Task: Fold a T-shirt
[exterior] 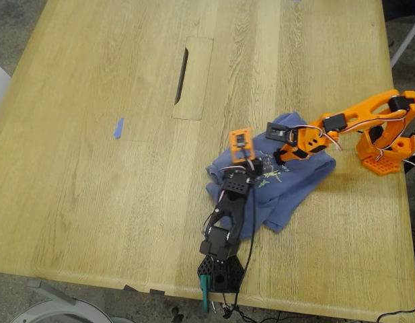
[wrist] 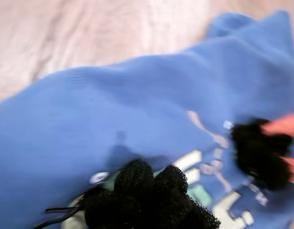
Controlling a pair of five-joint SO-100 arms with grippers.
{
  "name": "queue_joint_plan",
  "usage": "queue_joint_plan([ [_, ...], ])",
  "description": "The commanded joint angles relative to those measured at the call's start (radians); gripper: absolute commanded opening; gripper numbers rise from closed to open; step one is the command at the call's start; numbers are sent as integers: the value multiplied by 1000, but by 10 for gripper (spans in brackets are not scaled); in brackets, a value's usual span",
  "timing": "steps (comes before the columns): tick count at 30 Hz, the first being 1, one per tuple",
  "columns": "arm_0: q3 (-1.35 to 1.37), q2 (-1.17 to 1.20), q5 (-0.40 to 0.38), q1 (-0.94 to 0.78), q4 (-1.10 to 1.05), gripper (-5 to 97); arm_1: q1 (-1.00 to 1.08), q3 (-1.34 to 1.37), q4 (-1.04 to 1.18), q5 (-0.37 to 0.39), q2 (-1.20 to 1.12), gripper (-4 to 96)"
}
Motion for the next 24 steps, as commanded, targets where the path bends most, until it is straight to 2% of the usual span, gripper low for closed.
queue_joint_plan([
  [1, 15, 71, -5, -89, -38, 0, -8, 80, 11, 5, 117, 0],
  [9, 114, 172, -8, -259, -29, 0, 14, 316, 170, 8, 457, 0],
  [15, 37, 247, -8, -327, 35, 0, 51, 414, 342, 6, 704, 0],
  [24, -212, 299, 5, -311, 225, 0, 132, 245, 430, -12, 707, 0],
])
